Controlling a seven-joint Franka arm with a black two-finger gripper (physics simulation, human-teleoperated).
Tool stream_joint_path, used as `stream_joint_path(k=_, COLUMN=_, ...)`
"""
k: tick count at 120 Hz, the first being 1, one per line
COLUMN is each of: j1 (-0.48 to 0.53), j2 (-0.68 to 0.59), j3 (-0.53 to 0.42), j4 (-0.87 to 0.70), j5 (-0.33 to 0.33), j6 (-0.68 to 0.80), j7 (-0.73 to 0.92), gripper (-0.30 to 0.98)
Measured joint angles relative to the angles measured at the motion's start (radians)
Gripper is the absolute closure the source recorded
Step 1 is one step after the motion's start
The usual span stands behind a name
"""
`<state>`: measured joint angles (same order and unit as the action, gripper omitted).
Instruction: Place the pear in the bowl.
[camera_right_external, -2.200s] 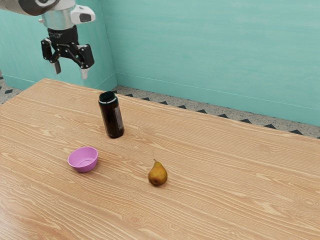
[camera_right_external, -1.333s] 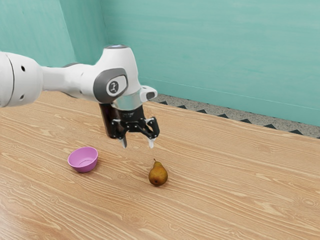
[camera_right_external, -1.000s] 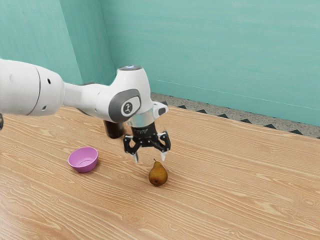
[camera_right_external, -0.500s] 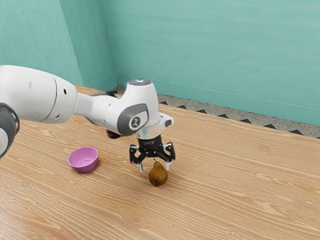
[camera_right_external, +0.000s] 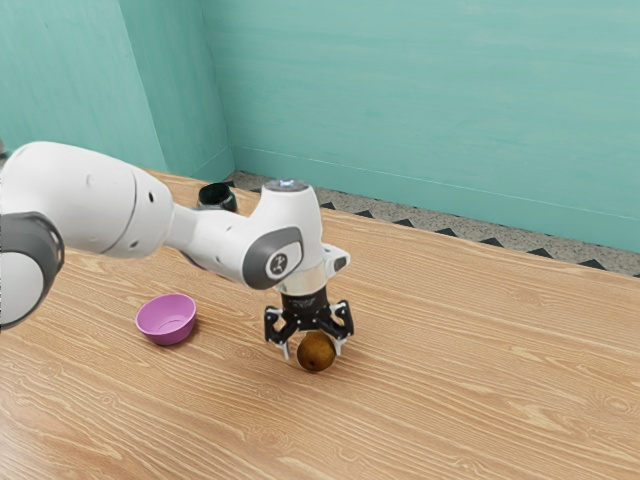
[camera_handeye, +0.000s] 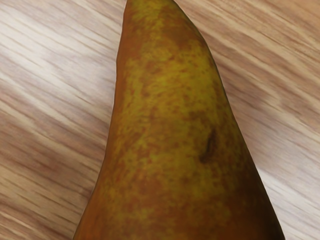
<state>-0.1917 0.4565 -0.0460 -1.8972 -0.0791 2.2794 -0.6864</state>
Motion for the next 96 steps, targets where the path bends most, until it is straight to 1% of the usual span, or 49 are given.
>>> stream_joint_path(k=20, j1=0.000, j2=0.008, j3=0.000, j4=0.001, j5=-0.003, j6=0.016, j7=-0.006, gripper=0.01)
stream_joint_path(k=30, j1=0.000, j2=0.008, j3=-0.001, j4=0.001, j5=-0.007, j6=0.021, j7=-0.008, gripper=0.09)
stream_joint_path(k=48, j1=0.000, j2=0.006, j3=-0.002, j4=0.001, j5=-0.008, j6=0.027, j7=-0.012, gripper=0.27)
stream_joint_path(k=74, j1=0.000, j2=0.001, j3=-0.001, j4=0.007, j5=-0.001, j6=0.030, j7=-0.025, gripper=0.35)
stream_joint_path(k=96, j1=-0.003, j2=-0.035, j3=0.002, j4=0.008, j5=0.011, j6=0.029, j7=-0.039, gripper=0.44)
